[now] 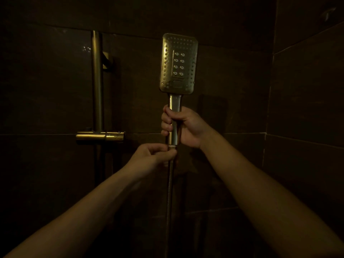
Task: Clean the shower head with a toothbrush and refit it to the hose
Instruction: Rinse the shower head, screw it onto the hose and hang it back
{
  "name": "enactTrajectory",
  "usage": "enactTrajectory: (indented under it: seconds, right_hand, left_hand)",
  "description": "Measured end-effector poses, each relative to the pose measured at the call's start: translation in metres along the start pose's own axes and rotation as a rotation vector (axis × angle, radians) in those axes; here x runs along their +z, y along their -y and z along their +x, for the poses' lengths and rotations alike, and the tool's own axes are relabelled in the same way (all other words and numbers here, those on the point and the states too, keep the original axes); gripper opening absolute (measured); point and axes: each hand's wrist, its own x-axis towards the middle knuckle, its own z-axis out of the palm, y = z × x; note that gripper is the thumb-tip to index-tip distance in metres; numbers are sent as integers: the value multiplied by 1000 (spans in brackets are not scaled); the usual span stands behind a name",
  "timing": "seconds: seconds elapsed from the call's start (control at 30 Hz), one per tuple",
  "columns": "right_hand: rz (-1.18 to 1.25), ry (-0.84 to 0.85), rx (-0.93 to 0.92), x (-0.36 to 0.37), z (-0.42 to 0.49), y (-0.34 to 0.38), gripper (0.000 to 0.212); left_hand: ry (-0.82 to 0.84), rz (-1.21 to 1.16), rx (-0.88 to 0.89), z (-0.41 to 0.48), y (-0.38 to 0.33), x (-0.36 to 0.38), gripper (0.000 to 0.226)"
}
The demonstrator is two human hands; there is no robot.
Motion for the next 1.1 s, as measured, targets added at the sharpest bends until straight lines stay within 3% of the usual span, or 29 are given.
enactTrajectory:
  seconds: [0.1,0.23,0.33,0.43,0.53,0.67,0.77,0.83,0.97,1.1]
  right_hand:
    - [17,-2,6,-1,2,-4,3]
    - [15,-4,10,-3,2,-7,5]
    - [35,-3,24,-1,2,-10,6]
    - [16,-21,23,-2,1,-11,4]
    - [-22,-25,31,-4,-3,-11,4]
    - [5,-26,30,-2,0,-16,5]
    - [31,-16,41,-1,5,-18,3]
    - [47,-10,38,-1,6,-19,5]
    - [34,27,30,-1,6,-21,5]
    - [20,11,33,-2,3,-19,4]
  left_hand:
    - [-98,104,-1,2,5,-4,31]
    - [144,-219,-150,-1,7,-14,30]
    - [95,-104,-72,2,14,-16,10]
    - [83,-151,-94,6,18,-19,7]
    - [146,-242,-210,7,15,-28,29]
    - [211,-232,-255,3,14,-28,33]
    - [115,-143,-141,4,21,-15,27]
    - [33,-163,-101,5,23,-11,40]
    - [174,-358,-161,-1,22,-11,37]
    - [-64,-96,-17,0,28,-6,29]
